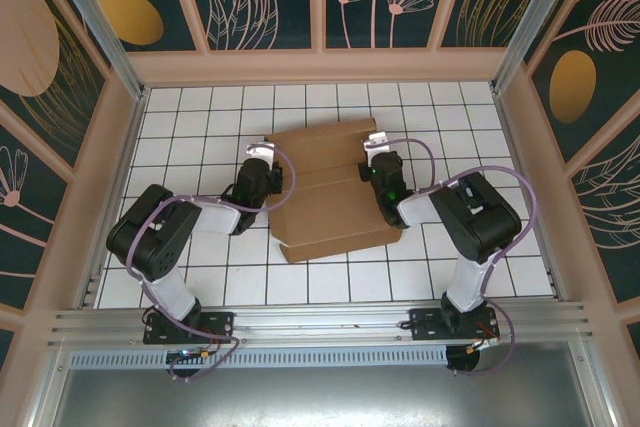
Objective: Fold the paper box
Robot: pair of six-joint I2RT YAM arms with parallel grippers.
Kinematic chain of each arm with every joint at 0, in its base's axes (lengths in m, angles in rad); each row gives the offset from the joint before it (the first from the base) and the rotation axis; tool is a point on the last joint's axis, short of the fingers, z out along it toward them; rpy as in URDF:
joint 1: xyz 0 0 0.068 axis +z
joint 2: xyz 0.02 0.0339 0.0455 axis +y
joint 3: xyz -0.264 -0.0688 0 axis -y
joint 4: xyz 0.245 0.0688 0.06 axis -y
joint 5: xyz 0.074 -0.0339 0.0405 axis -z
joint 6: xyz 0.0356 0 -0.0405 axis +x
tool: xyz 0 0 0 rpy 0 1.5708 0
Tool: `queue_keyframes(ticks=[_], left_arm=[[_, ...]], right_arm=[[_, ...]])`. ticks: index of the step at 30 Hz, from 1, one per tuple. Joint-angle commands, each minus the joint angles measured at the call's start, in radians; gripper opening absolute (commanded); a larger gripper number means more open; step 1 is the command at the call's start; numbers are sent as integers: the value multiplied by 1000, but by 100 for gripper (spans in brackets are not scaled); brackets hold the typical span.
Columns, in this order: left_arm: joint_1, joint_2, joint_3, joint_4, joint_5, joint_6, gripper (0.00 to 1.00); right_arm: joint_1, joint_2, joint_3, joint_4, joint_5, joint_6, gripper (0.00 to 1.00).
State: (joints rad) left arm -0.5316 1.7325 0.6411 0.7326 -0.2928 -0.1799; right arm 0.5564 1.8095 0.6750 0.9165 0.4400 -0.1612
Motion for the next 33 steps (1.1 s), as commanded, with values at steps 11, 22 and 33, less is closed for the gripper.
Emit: queue_keyframes(ticks=[11, 22, 33], left_arm=[[-32, -13, -27, -42, 87, 46, 0], [-32, 4, -13, -52, 83, 50, 0], [-32, 27, 17, -91, 47, 37, 0]], right_arm=[[16, 51, 105, -80, 287, 26, 0], [18, -37, 49, 37, 42, -26, 34], [-50, -276, -103, 44, -285, 56, 68]])
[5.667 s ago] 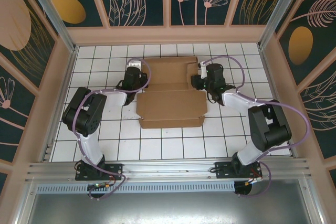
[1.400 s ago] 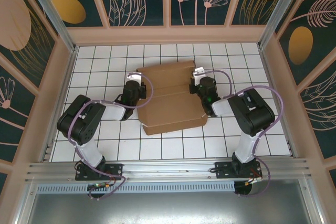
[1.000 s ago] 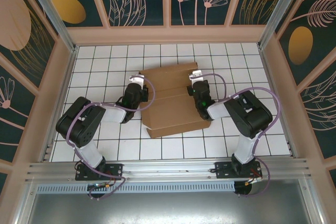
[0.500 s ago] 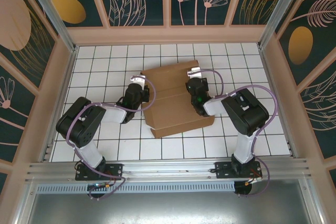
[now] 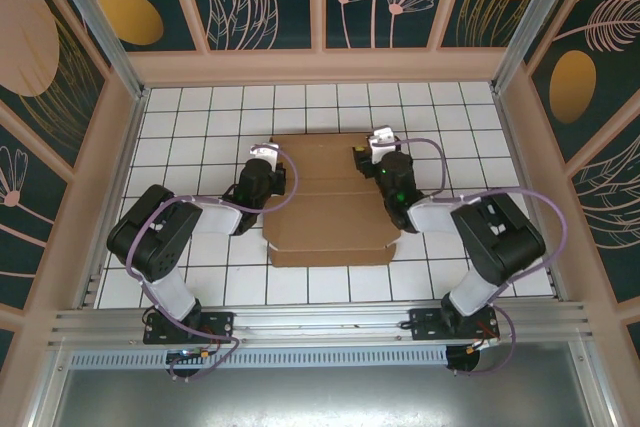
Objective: Fold the paper box
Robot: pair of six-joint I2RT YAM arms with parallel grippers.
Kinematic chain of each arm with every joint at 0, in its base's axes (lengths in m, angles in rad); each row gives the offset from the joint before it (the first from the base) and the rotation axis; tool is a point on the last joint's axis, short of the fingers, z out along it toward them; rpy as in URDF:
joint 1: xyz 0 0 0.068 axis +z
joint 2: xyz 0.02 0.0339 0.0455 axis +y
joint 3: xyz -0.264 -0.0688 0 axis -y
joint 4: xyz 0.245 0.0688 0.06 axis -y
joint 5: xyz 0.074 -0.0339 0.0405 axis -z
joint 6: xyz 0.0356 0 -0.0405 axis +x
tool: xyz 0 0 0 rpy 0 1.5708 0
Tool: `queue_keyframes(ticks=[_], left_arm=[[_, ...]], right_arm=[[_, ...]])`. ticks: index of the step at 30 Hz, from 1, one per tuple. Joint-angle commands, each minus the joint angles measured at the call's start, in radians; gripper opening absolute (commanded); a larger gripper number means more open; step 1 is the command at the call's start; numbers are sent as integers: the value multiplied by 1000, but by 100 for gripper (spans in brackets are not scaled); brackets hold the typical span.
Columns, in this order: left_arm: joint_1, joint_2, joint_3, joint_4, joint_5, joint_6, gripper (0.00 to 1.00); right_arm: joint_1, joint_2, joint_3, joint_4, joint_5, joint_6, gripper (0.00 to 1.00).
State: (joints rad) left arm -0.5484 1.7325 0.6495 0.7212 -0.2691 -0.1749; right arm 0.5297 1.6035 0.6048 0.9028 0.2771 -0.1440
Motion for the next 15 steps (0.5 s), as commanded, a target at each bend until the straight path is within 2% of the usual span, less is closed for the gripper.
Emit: queue_keyframes(ticks=[1, 9, 12, 15], left_arm=[[-15, 27, 9, -80, 24, 32, 0], [-15, 30, 27, -99, 22, 28, 0], [-16, 30, 46, -120, 19, 13, 0], [-15, 33, 68, -139, 22, -12, 0]], right_arm=[[-28, -92, -42, 48, -132, 48, 68], [-40, -244, -97, -55, -223, 76, 70], [-39, -256, -86, -148, -244, 62, 78], [-37, -243, -90, -179, -212, 51, 82]])
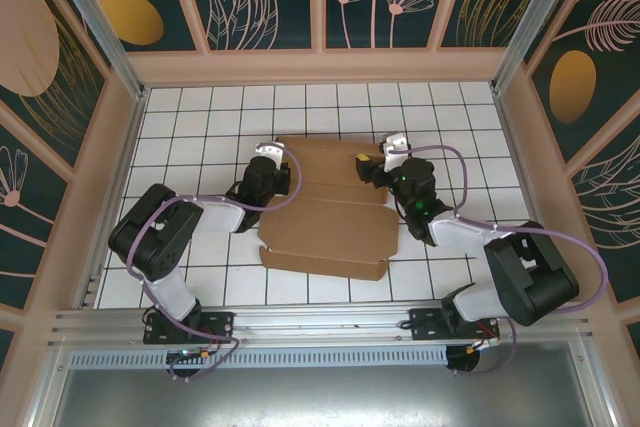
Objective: Fold the paper box
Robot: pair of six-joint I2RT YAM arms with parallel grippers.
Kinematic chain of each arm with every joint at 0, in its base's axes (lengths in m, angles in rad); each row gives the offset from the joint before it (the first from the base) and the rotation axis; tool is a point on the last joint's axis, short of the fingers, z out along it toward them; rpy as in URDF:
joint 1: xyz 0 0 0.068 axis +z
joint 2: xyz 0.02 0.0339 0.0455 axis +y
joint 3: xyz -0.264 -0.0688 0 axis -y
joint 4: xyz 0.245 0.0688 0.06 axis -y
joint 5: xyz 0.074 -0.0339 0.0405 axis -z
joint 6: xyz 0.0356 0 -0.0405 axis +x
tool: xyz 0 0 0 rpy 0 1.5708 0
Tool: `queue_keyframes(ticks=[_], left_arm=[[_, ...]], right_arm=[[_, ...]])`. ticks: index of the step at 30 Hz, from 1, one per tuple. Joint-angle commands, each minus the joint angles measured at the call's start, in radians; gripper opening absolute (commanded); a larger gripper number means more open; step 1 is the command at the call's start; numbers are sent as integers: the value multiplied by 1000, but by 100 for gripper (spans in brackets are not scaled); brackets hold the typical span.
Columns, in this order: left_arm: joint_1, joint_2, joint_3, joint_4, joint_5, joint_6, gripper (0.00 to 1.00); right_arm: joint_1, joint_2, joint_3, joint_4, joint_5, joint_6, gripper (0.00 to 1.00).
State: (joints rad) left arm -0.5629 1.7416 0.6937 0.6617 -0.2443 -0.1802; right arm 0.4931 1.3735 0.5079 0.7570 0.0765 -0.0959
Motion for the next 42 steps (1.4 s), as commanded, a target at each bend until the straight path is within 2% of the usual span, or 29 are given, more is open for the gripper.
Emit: queue_keyframes(ticks=[1, 5, 18, 22, 25, 27, 30, 35, 42], left_arm=[[-1, 26, 31, -83, 3, -21, 0], [-1, 41, 68, -123, 12, -73, 0], [-2, 90, 119, -95, 19, -98, 0], [-2, 101, 111, -52, 22, -84, 0], [-1, 109, 101, -21, 20, -76, 0], [-2, 114, 97, -9, 19, -73, 0], [-2, 117, 92, 7, 14, -73, 0], [-2, 121, 80, 34, 11, -74, 0], [0, 126, 69, 53, 7, -67, 0]], right_arm=[[2, -6, 7, -39, -1, -3, 82], [17, -6, -5, -54, 6, -28, 87], [6, -227, -157, -69, -37, 15, 95], [-11, -350, -155, -118, -56, 78, 95], [-49, -432, -110, -181, -107, 159, 94], [-71, -456, -57, -227, -91, 231, 93], [-119, -405, 74, -372, -45, 376, 88], [-128, -223, 299, -618, 14, 435, 84], [-127, -64, 356, -639, 40, 401, 80]])
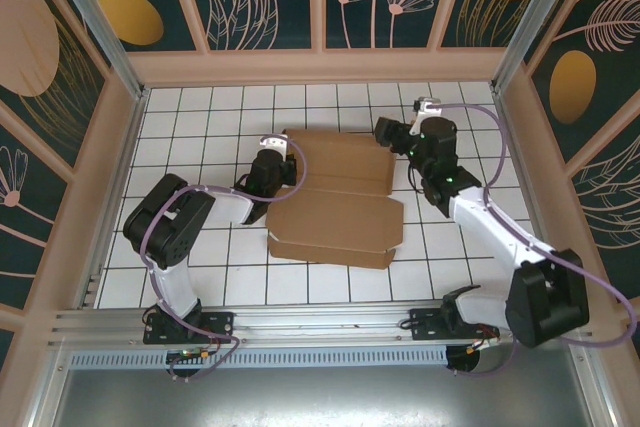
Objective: Fold the paper box
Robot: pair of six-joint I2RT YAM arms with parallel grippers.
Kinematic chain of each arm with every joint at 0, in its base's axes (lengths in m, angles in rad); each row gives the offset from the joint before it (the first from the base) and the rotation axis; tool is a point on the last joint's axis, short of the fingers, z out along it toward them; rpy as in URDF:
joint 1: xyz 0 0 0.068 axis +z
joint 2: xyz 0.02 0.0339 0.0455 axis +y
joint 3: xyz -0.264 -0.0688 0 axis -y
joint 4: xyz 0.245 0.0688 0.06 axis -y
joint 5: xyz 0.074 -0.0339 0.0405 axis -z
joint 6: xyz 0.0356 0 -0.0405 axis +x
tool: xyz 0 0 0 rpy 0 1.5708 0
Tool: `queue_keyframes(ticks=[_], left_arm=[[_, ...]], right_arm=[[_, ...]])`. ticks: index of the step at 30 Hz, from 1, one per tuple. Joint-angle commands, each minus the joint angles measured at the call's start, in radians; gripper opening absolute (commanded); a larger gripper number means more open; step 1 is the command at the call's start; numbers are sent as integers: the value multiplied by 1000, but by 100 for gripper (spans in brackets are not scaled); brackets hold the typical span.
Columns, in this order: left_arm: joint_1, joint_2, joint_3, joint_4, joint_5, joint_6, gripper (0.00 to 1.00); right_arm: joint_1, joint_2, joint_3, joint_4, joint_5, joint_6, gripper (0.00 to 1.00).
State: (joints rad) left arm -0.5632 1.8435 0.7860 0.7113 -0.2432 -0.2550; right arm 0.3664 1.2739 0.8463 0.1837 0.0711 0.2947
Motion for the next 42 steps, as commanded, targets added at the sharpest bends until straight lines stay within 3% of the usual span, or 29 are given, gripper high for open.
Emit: queue_keyframes(ticks=[1, 8, 13, 18, 24, 28, 33, 42], left_arm=[[-1, 25, -26, 5, 4, 8, 0], [-1, 7, -48, 21, 2, 7, 3], [-1, -50, -100, 68, 19, -14, 15], [0, -156, -191, 140, 67, -30, 39], [0, -298, -299, 236, 100, -30, 59], [-1, -366, -314, 258, 104, -73, 67], [5, -400, -162, 47, 61, -177, 73], [34, -332, 120, -354, 71, -300, 68]], right_arm=[[-2, 56, 8, -60, 58, 6, 80], [-6, 141, -62, -35, 86, 0, 74], [-7, 154, -89, -24, 85, -11, 71], [-7, 168, -107, -12, 89, -17, 71], [7, 159, -157, 29, 78, -29, 71], [18, 155, -184, 33, 78, -29, 71], [33, 126, -231, 34, 83, -13, 71], [47, 54, -292, 5, 85, 35, 71]])
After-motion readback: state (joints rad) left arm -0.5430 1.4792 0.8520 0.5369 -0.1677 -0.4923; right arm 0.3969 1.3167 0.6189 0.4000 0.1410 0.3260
